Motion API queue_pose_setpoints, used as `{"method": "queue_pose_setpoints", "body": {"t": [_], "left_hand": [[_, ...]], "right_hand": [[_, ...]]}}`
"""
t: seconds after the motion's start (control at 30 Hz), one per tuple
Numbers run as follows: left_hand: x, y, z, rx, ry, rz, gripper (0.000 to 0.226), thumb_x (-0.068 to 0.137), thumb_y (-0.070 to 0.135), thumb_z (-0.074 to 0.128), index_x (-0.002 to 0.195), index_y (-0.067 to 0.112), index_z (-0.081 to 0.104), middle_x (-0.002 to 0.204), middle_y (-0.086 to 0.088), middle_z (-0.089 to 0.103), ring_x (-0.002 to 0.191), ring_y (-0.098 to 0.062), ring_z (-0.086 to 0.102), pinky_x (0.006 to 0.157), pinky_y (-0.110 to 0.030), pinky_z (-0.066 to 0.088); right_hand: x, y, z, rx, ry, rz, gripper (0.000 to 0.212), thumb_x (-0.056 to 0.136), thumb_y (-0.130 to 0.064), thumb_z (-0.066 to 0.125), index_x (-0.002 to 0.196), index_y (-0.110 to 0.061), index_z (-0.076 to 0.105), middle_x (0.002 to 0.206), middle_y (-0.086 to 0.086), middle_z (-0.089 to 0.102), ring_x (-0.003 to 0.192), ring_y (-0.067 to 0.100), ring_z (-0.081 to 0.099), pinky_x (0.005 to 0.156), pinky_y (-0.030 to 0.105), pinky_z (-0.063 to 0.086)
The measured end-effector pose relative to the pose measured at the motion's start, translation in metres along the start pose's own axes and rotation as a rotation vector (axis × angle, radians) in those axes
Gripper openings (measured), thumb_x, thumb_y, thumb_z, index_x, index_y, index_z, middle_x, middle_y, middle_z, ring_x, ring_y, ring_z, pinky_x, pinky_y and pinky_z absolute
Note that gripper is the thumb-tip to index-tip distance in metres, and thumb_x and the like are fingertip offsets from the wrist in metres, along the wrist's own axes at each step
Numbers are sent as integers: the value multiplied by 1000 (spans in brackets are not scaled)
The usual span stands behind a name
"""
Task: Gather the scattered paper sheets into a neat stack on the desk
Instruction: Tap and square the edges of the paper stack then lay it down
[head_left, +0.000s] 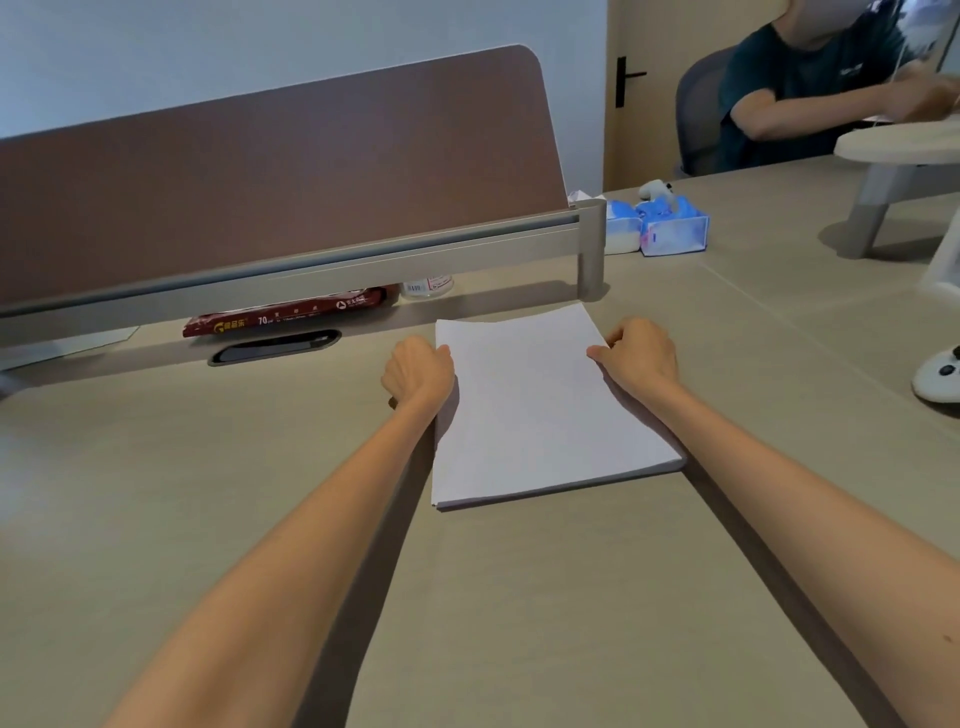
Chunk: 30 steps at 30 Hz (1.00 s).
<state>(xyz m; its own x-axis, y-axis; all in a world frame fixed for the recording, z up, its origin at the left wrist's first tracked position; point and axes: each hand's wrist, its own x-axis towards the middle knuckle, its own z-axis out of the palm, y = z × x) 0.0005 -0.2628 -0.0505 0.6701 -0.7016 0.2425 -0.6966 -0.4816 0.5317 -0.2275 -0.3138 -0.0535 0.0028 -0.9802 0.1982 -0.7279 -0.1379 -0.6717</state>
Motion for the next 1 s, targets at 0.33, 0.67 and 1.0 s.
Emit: {"method": "queue_pose_setpoints", "body": {"t": [0.33,0.67,1.0], "left_hand": [[-53,-39,-45,-456,-332,56,35,98,12,39,131,8,51,120,-5,58,113,-24,55,96,-34,45],[-125,-53,-82,-777,-415,-90,43,99,2,31,142,9,31,113,-9,54,99,-19,60,89,-28,49],[-146,-36,-92,-822,-471,-174,50,91,2,37,140,15,32,119,-16,58,91,-25,57,71,-33,42]], "right_hand": [[-53,3,-35,223,-73,29,41,90,-23,63,121,0,50,116,15,59,94,23,51,77,30,39],[-125,14,-60,216,-12,51,33,92,-22,55,120,-3,52,114,12,61,94,23,52,84,38,48],[-144,-3,-61,194,-85,66,39,87,-24,58,116,-2,48,111,11,54,92,28,50,73,32,41]]}}
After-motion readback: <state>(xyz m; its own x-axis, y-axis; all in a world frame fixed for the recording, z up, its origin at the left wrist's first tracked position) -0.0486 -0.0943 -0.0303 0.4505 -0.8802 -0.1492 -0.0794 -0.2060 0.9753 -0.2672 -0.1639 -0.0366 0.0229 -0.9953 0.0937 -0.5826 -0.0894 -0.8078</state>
